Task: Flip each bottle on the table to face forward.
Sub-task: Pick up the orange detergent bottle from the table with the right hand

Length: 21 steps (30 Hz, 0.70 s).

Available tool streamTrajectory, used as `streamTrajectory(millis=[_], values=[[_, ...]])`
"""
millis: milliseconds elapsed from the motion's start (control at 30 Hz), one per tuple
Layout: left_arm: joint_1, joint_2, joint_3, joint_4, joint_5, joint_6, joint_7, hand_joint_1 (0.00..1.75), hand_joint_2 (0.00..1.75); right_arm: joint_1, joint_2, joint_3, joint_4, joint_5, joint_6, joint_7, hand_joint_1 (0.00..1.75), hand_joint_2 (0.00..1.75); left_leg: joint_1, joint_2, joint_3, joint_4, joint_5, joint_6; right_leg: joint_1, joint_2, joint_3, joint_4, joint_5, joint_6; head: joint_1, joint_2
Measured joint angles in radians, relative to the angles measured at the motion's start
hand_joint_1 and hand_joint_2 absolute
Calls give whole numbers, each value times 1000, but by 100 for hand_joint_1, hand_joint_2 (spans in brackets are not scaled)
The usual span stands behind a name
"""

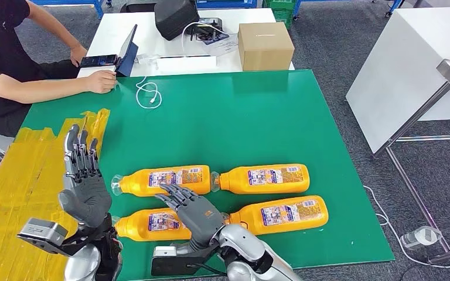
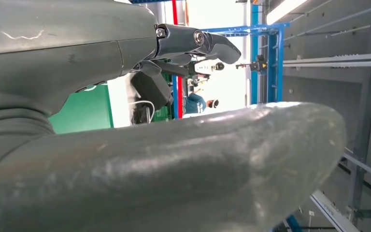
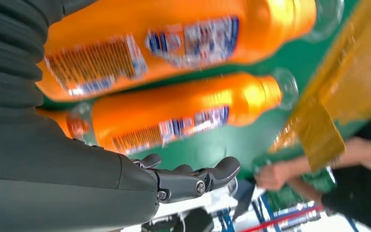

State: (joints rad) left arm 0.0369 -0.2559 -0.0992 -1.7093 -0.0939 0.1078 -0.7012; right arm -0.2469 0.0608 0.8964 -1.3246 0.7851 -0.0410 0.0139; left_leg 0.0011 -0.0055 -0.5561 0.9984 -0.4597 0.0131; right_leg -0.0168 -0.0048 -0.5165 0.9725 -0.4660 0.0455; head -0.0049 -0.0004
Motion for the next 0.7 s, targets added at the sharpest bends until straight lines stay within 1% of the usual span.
streamTrajectory(millis=[233,500,700], values=[[3,-6,11,7,0,-2,0,0,0,-25,-22,64,50,-3,29,28,0,175,0,0,0,0,0,0,0,0,0,0,0,0,0,0],[16,-17,18,7,0,-9,0,0,0,-44,-35,107,119,121,40,129,0,175,0,0,0,0,0,0,0,0,0,0,0,0,0,0],[18,-24,26,7,0,-13,0,0,0,-72,-32,124,185,152,55,153,0,175,0,0,1,0,0,0,0,0,1,0,0,0,0,0]])
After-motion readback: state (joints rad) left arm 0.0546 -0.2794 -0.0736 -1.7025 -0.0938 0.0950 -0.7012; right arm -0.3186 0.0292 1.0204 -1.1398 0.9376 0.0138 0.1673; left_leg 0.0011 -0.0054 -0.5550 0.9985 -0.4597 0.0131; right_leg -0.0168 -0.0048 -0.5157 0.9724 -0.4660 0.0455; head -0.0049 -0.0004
